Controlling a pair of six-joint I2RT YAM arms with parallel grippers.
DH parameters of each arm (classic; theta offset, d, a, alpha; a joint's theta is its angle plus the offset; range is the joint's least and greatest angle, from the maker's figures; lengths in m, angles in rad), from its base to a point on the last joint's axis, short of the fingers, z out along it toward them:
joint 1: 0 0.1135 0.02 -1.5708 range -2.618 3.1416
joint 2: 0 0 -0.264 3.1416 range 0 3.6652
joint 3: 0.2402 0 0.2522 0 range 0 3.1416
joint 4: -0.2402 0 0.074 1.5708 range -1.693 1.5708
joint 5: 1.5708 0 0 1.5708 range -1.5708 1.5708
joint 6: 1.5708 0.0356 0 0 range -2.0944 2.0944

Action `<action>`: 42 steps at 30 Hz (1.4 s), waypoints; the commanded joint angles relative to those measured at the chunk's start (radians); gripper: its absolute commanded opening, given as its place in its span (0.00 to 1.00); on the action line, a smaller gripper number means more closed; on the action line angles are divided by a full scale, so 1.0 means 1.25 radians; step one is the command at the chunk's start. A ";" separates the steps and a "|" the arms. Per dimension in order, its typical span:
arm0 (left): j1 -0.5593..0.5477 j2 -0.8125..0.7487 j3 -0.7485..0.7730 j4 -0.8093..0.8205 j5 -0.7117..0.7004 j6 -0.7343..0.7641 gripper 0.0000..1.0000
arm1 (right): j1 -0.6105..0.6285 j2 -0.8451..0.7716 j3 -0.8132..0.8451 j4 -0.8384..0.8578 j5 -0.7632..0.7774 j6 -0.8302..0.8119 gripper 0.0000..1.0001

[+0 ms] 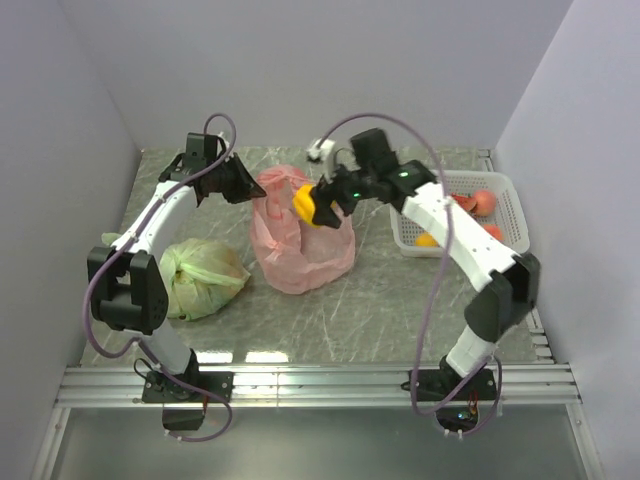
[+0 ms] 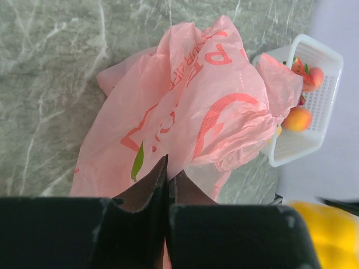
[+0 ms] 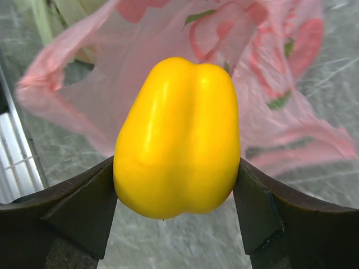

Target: Place the fake fruits into the plastic bag and tie a complex knot

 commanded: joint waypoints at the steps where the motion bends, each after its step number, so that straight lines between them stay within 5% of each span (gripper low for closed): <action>1: -0.003 0.006 0.010 0.038 0.047 -0.020 0.09 | 0.057 0.082 -0.013 0.104 0.113 0.014 0.36; 3: -0.003 0.006 0.010 0.041 0.049 -0.017 0.10 | 0.090 0.116 0.006 0.111 0.144 0.014 0.39; 6: -0.003 -0.001 0.003 0.045 0.051 -0.011 0.14 | 0.100 0.180 0.061 0.081 0.187 0.018 0.75; 7: -0.003 -0.002 0.002 0.047 0.052 -0.011 0.15 | 0.100 0.185 0.068 0.064 0.188 0.019 0.99; 15: 0.003 -0.004 -0.009 0.055 0.046 0.002 0.19 | 0.004 0.049 0.034 -0.040 0.083 0.032 1.00; 19: 0.003 0.000 -0.007 0.061 0.051 0.007 0.19 | -0.182 0.006 0.022 -0.154 0.004 0.059 1.00; 26: 0.003 0.003 -0.009 0.055 0.040 0.017 0.19 | -0.410 0.013 -0.035 -0.252 0.073 0.050 1.00; 34: 0.002 0.006 -0.006 0.054 0.026 0.026 0.18 | -0.438 0.063 -0.119 -0.278 0.241 0.052 1.00; 42: 0.002 0.012 0.000 0.050 0.021 0.029 0.19 | -0.439 0.140 -0.166 -0.163 0.316 0.158 1.00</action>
